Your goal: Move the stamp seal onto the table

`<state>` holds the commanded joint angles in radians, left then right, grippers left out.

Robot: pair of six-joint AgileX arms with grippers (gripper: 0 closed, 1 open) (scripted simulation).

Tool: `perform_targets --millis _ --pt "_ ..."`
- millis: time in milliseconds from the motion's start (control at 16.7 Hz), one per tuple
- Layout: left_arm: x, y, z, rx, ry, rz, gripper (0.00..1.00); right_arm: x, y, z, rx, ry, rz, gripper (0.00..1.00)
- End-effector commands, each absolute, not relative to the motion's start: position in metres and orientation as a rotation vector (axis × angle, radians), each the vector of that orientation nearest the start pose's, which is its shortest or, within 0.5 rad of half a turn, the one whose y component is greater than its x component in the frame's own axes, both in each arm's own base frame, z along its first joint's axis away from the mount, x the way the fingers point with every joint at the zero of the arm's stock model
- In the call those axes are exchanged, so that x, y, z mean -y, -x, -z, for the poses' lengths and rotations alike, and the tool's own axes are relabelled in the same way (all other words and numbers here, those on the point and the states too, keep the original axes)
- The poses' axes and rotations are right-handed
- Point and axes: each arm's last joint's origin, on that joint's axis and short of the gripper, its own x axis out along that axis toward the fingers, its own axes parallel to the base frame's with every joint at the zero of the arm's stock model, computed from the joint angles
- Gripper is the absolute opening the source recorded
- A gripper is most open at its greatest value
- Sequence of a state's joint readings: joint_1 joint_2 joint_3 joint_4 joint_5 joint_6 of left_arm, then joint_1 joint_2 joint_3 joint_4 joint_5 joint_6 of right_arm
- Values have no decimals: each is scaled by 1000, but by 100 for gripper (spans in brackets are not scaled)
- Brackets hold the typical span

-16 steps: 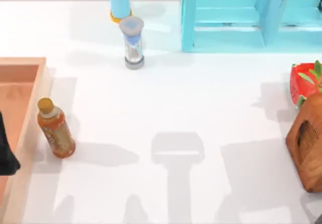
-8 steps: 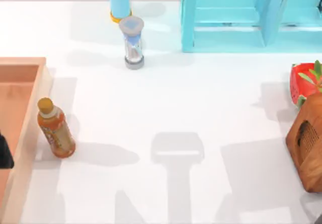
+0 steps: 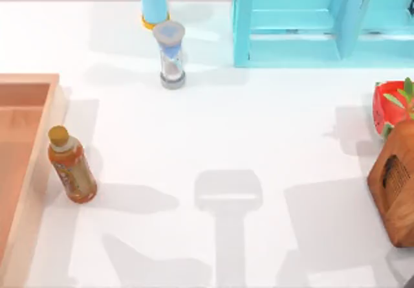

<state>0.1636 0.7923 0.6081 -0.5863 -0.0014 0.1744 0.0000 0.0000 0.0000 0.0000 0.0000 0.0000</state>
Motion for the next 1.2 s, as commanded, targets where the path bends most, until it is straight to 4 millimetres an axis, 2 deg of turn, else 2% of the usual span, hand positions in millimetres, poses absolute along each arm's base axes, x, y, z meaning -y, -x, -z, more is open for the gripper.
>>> perform_targets --millis 300,660,900,1200 --pt "-53 -210 -245 -1152 -91 -69 100 1 -106 -160 0 0 0 100" --pt "-85 -257 -237 -1474 -42 -12 100 1 -106 -160 0 0 0 100" --pt "-96 -271 -232 -1567 -20 13 100 1 -106 -160 0 0 0 100" --pt "-97 -272 -231 -1571 -18 14 100 1 -106 -160 0 0 0 100"
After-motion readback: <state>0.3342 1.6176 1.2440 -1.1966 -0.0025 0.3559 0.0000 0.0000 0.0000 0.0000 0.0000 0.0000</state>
